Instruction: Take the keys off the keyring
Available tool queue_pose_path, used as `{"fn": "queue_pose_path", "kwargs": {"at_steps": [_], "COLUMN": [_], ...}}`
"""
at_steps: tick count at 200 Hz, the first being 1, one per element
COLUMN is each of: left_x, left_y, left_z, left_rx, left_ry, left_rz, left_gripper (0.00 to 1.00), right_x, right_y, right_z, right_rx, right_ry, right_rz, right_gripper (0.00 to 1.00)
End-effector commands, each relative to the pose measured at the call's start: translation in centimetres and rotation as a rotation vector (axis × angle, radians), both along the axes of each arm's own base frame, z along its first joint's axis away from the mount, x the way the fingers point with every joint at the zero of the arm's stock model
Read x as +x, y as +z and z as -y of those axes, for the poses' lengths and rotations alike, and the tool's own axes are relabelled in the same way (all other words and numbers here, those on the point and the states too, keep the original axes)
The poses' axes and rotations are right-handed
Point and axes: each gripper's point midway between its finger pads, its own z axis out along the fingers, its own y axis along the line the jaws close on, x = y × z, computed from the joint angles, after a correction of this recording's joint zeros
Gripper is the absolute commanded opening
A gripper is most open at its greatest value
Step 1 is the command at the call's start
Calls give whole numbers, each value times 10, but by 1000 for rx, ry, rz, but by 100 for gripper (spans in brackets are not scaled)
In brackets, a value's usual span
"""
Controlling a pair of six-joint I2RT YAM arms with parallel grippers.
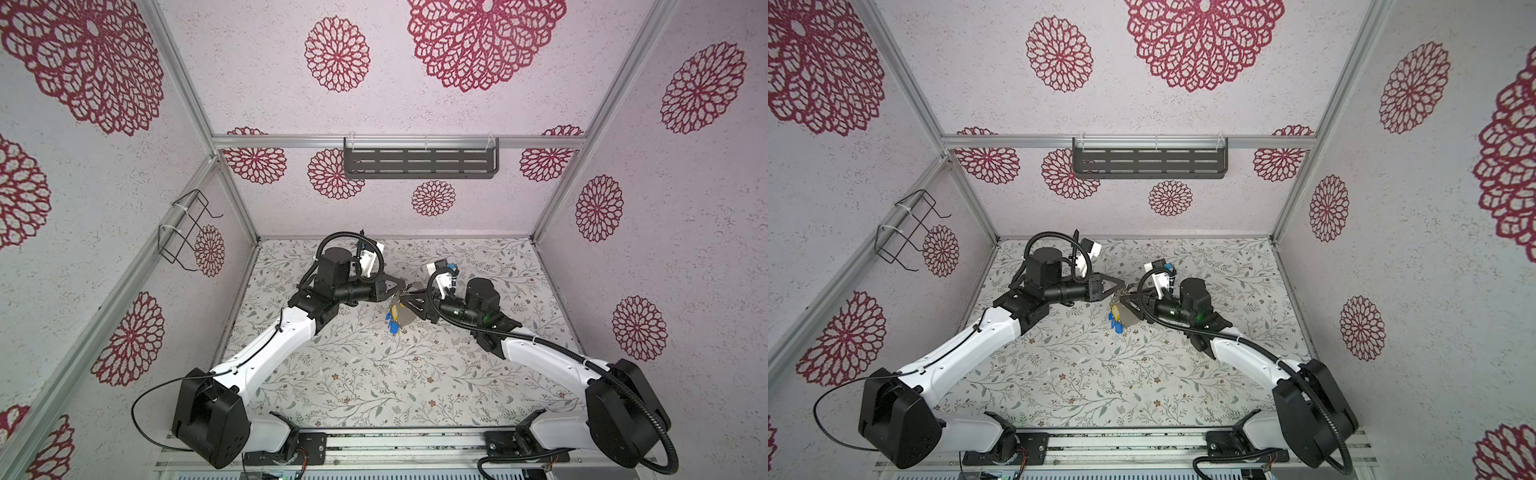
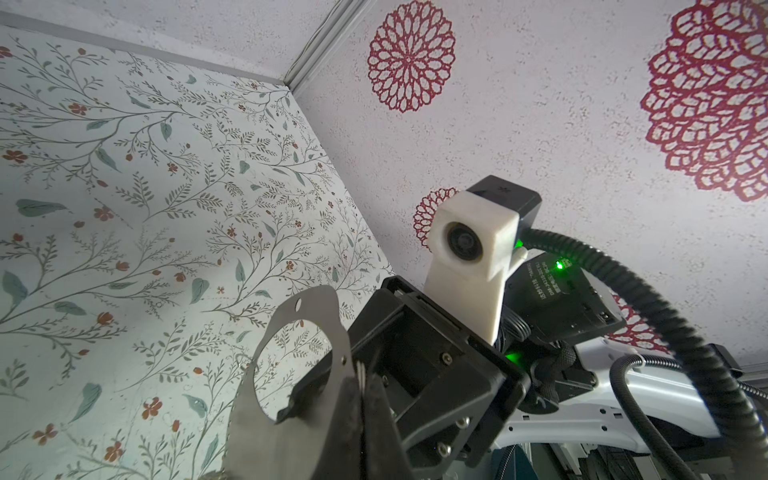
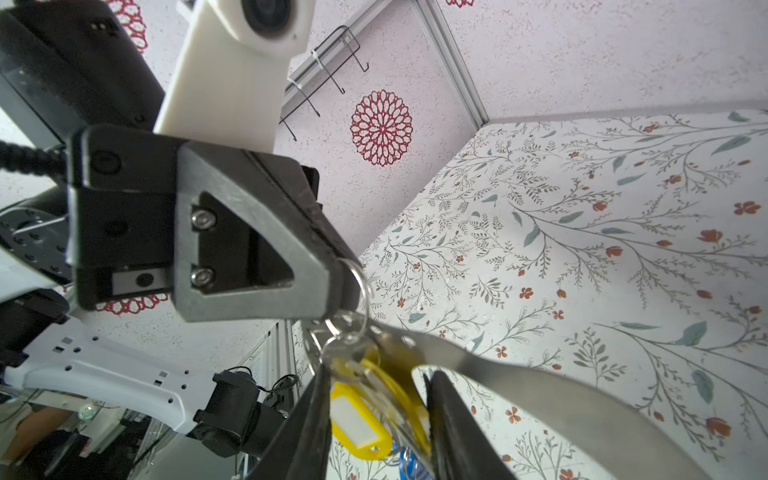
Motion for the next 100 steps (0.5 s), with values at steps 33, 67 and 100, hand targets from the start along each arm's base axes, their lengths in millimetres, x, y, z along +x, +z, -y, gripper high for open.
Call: {"fn": "queue_pose_path", "kwargs": {"at_steps": [33,67,100], "left_x": [6,8,9], "left_y": [12,7,0], "left_z": [1,0,2], "left_rx": [-17,-2,4], "left_ry": [4,13,14], "left_rz": [55,52,38], "left_gripper": [0,0,0], "right_x": [7,6,2], "right_y": [11,10,19], "right_z": [15,19,24], "right_rx": [-64,-104,-109], "right_ry": [-109,-123,-131], "right_rz": [60,59,68], "right_gripper": [16,13,0]}}
